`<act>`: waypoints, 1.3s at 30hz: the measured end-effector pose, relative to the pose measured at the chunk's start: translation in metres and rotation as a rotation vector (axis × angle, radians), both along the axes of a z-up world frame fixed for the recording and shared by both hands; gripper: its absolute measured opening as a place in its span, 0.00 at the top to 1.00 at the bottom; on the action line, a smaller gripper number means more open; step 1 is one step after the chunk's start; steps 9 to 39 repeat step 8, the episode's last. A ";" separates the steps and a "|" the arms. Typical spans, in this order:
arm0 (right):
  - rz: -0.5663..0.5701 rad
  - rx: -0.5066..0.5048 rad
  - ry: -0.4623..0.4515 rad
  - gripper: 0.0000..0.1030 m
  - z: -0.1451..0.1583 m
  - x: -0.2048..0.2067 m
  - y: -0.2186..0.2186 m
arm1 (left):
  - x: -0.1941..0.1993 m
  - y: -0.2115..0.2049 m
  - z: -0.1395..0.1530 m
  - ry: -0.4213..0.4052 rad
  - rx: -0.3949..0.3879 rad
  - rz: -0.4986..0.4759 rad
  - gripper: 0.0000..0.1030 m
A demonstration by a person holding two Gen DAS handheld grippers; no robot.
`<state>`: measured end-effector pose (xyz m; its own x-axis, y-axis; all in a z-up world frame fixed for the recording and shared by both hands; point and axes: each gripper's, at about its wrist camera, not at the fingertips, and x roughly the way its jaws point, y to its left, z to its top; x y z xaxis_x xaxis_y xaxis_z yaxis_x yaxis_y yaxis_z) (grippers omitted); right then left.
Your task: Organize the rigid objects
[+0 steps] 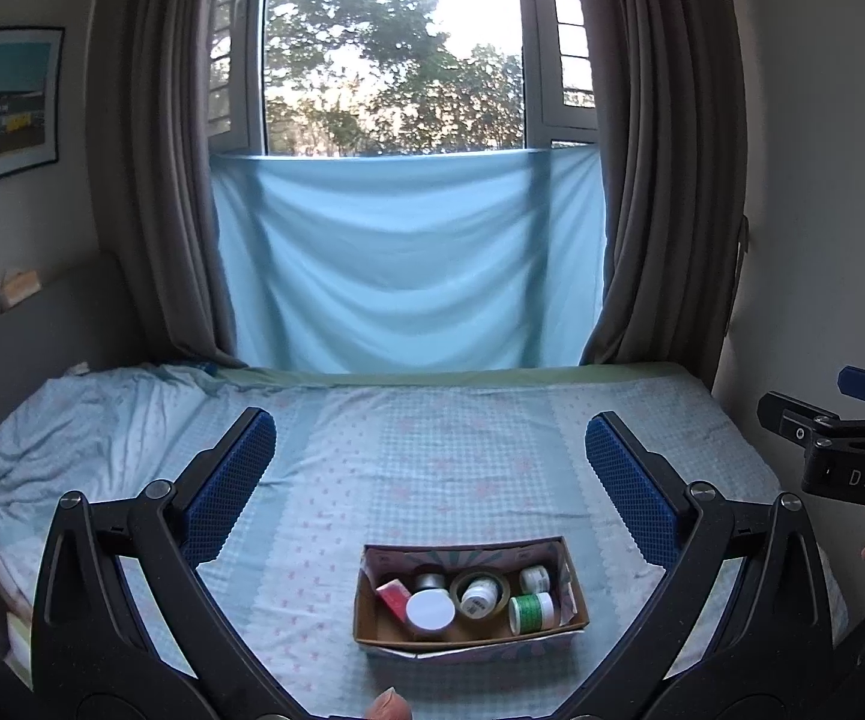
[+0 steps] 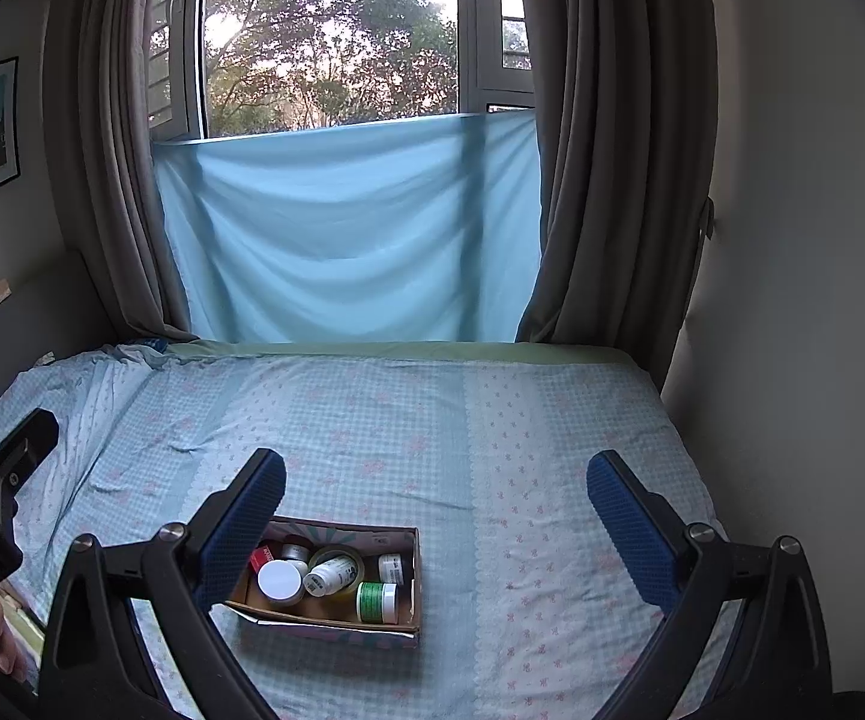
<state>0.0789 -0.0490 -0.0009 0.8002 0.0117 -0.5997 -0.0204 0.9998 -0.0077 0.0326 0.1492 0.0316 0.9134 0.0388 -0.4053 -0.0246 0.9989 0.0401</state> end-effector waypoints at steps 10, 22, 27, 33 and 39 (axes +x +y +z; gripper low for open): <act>0.002 -0.001 -0.005 0.03 0.000 -0.006 0.003 | -0.011 0.001 0.002 -0.040 0.003 -0.002 0.00; 0.002 -0.001 -0.005 0.03 0.000 -0.006 0.003 | -0.011 0.001 0.002 -0.040 0.003 -0.002 0.00; 0.002 -0.001 -0.005 0.03 0.000 -0.006 0.003 | -0.011 0.001 0.002 -0.040 0.003 -0.002 0.00; 0.002 -0.001 -0.005 0.03 0.000 -0.006 0.003 | -0.011 0.001 0.002 -0.040 0.003 -0.002 0.00; 0.002 -0.001 -0.005 0.03 0.000 -0.006 0.003 | -0.011 0.001 0.002 -0.040 0.003 -0.002 0.00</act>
